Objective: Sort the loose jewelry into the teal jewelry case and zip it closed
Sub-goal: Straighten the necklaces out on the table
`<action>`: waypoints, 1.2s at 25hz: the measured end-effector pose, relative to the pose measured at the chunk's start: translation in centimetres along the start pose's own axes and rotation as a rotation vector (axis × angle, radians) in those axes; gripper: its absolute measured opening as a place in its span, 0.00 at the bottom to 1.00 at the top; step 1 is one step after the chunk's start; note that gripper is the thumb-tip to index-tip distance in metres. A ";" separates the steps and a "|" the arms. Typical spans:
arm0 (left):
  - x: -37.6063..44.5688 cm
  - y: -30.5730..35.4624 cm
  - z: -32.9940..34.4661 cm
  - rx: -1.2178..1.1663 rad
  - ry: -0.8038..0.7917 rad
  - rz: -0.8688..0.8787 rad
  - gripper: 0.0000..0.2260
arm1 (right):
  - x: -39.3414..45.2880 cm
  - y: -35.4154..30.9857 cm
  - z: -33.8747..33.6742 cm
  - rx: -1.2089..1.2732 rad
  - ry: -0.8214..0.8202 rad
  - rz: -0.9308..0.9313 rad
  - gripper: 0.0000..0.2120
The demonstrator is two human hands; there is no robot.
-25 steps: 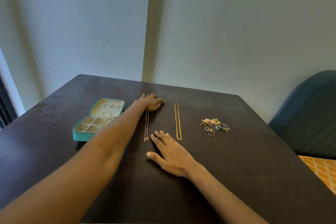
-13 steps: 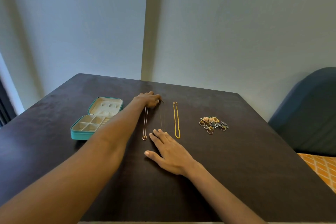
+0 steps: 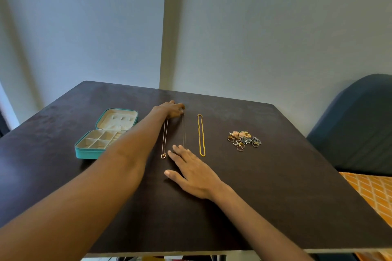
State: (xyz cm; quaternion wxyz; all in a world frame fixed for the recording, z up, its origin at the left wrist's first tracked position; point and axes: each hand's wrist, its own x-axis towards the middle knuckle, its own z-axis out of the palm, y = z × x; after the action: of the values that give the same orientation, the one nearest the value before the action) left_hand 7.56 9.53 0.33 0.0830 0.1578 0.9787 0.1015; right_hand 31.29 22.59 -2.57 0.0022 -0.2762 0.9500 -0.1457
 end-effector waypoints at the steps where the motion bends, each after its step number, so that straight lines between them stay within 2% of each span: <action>1: 0.0 0.1 -0.2 -0.034 -0.001 0.010 0.19 | -0.1 0.1 0.0 0.012 0.042 -0.005 0.30; 4: 0.0 1.4 -0.5 -0.029 0.059 0.103 0.19 | -0.8 1.7 -0.7 -0.006 0.102 0.017 0.30; 8: 0.1 3.9 0.5 0.120 0.024 0.209 0.17 | -1.5 4.3 -1.7 -0.064 -0.011 0.080 0.31; 19: 1.5 5.2 1.1 0.105 0.036 0.107 0.15 | -1.9 4.8 -1.5 -0.076 -0.125 0.050 0.33; 30: 1.8 4.9 1.3 0.073 0.022 0.100 0.15 | -2.1 4.6 -1.5 -0.063 -0.085 0.034 0.32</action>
State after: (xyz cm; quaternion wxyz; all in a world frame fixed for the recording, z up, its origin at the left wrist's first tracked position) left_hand 7.58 14.87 -0.02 0.0613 0.2082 0.9735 0.0713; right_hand 30.48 27.82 -2.54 0.0361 -0.2660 0.9577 -0.1040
